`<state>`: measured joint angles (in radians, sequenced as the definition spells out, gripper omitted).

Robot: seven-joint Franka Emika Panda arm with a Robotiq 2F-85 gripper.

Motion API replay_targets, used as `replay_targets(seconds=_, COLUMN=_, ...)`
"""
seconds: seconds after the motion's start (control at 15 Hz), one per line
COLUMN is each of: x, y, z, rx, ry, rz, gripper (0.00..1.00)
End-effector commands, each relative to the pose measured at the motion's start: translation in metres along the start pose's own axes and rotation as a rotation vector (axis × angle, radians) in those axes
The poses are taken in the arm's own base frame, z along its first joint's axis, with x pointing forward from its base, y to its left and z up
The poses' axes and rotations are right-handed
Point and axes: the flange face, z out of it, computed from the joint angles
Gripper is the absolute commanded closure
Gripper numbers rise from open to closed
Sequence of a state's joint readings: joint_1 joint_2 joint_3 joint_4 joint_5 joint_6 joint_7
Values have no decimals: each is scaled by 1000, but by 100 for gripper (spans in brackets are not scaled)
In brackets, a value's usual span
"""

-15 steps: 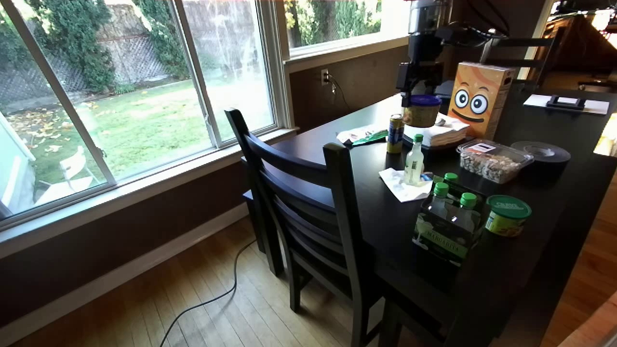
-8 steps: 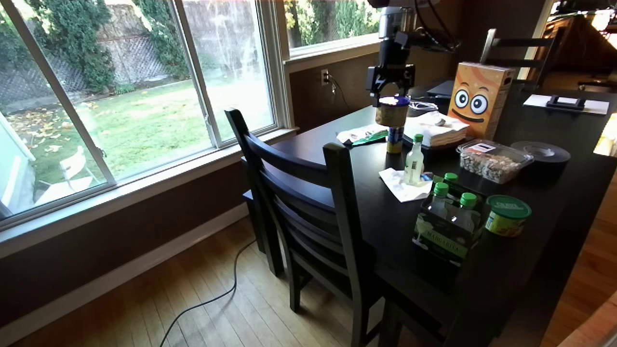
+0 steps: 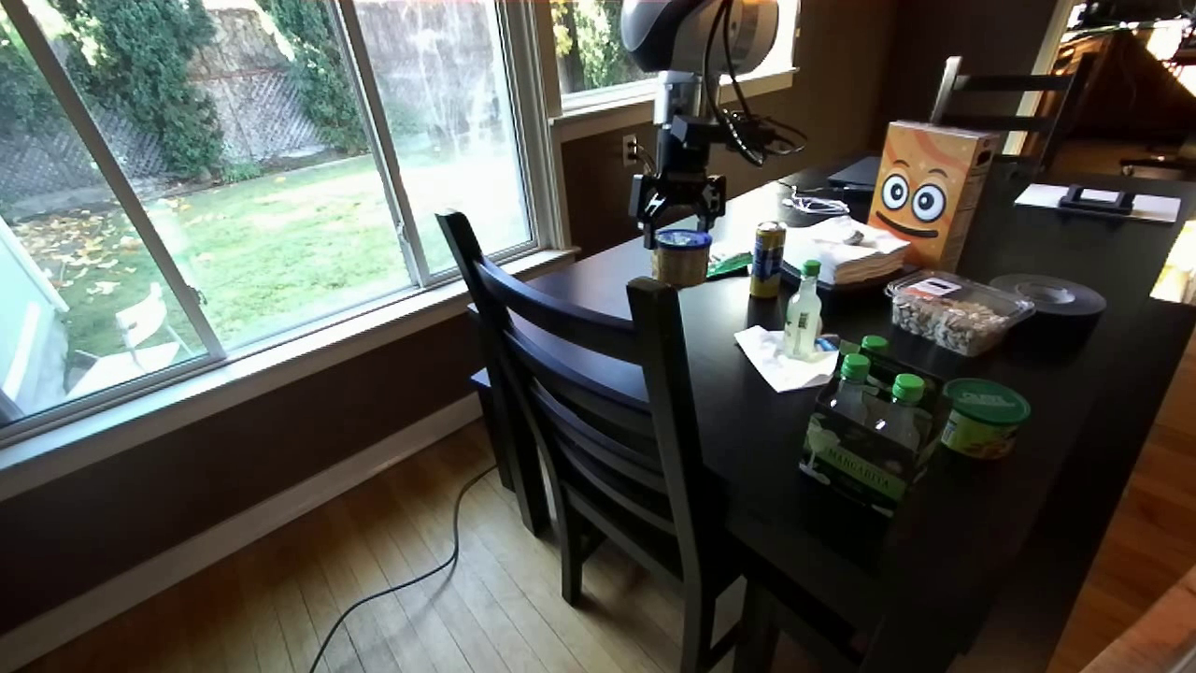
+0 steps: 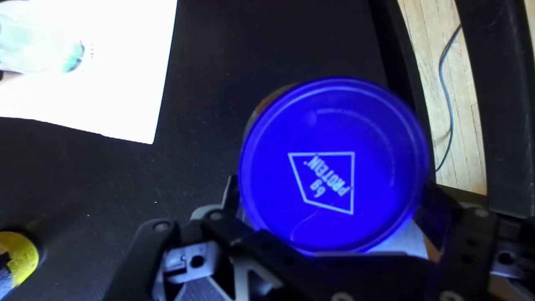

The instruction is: Take the can with the blue lid off of the can with the green lid

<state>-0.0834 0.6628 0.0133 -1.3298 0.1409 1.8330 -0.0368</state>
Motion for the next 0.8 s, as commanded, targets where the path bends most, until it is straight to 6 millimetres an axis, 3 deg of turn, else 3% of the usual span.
replay_targets(seconds=0.0, x=2, y=-2, z=5, rx=0, ry=-8, rz=-3, gripper=4)
replay_targets(seconds=0.33, x=2, y=2, z=7, rx=-1, ry=-10, rz=1, gripper=4)
replay_targets(seconds=0.4, x=6, y=9, z=13, rx=21, ry=-18, rz=19, gripper=29)
replay_targets(seconds=0.73, x=25, y=30, z=52, rx=22, ry=-31, rz=170, gripper=29)
